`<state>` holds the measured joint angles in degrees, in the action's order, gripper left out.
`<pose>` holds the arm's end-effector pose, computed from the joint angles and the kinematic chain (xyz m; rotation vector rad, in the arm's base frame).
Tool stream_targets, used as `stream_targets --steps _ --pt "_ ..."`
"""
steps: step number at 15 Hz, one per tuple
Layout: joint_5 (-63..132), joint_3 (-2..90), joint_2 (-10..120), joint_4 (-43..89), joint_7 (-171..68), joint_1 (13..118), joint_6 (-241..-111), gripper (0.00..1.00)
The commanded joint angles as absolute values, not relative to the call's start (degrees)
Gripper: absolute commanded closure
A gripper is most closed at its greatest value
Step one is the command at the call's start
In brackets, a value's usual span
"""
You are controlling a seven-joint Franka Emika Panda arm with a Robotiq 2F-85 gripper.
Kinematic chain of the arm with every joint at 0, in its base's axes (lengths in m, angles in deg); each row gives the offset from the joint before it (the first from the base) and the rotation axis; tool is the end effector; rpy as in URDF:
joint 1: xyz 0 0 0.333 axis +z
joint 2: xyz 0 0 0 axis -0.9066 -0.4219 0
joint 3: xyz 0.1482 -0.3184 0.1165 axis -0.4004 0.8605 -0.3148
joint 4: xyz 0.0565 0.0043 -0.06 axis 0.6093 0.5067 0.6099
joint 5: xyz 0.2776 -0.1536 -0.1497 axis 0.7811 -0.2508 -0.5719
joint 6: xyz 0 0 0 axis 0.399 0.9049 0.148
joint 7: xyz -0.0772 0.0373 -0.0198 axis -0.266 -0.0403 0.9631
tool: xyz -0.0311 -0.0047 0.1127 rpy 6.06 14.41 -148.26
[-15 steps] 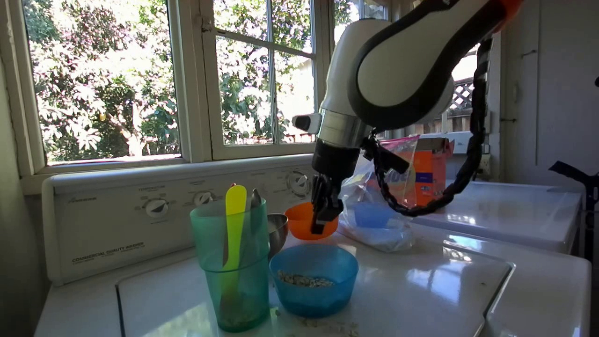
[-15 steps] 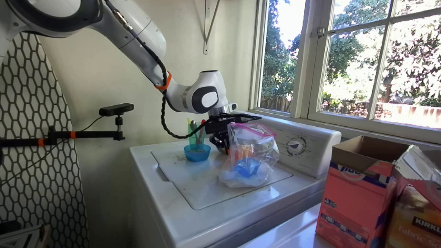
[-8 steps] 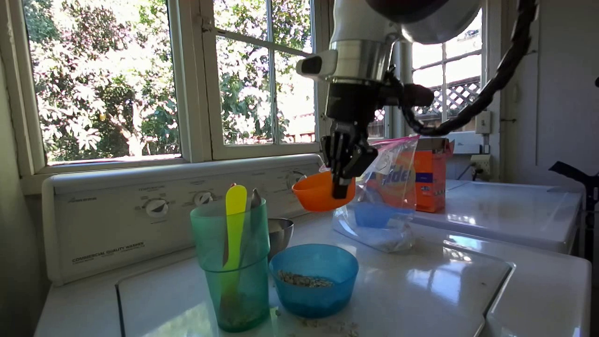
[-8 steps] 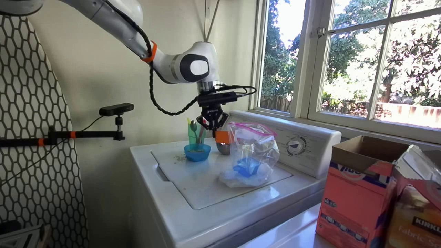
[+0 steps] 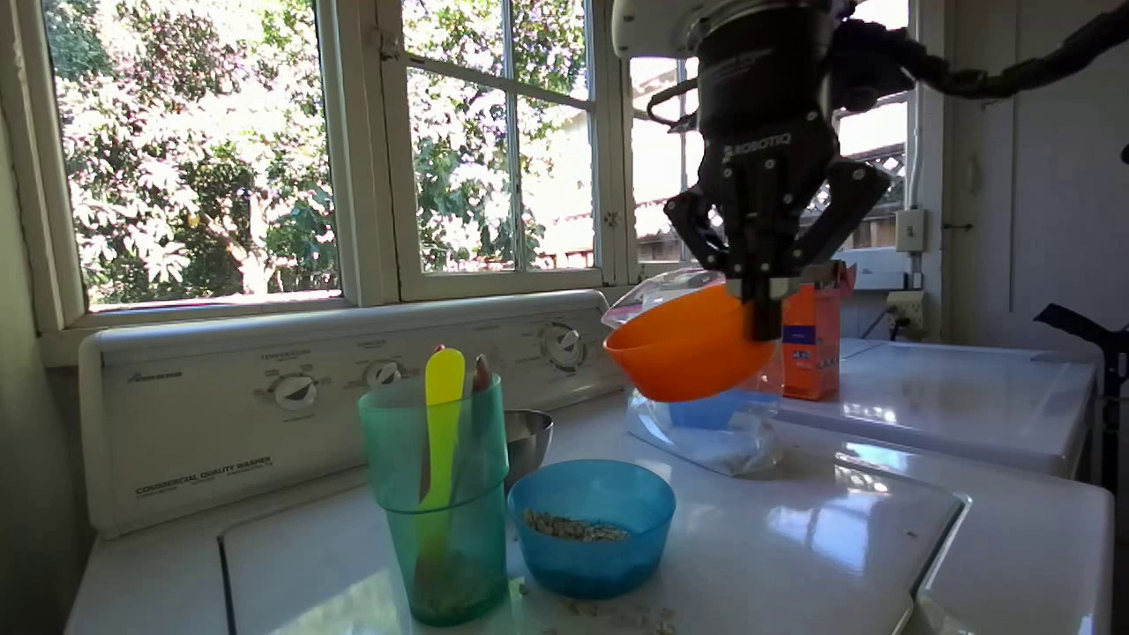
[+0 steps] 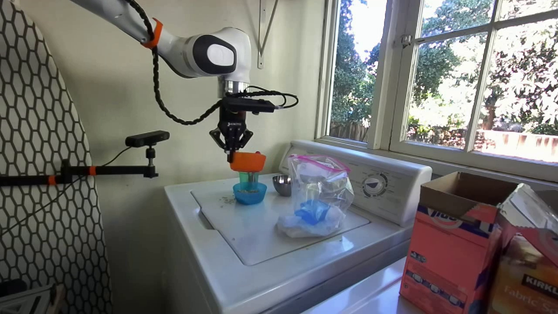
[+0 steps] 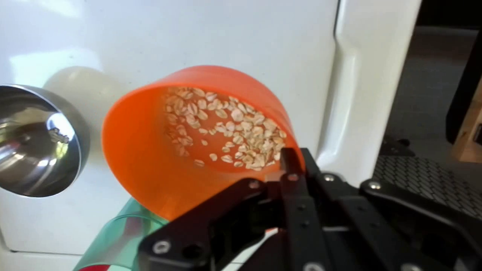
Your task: Put the scoop inside the blue cup and then pour the contents in the orange bowl into the blue bowl
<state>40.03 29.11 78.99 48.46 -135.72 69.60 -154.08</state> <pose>0.4557 0.1338 0.5519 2.1309 2.3032 0.0517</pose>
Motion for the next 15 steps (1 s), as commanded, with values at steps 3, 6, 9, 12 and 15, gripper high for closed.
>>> stream_targets --steps 3,6,9,12,15 --pt "36.1 30.7 79.4 48.7 -136.7 71.7 -151.3 0.99" --pt "34.2 30.7 79.8 48.5 -140.9 72.8 -147.6 0.99" --pt "31.5 29.7 79.8 47.9 -144.7 74.6 -144.6 0.99" --pt "23.2 27.9 79.0 48.5 -143.7 76.2 -146.3 0.99" --pt "15.8 26.6 78.0 49.9 -141.0 77.1 -151.2 0.99"
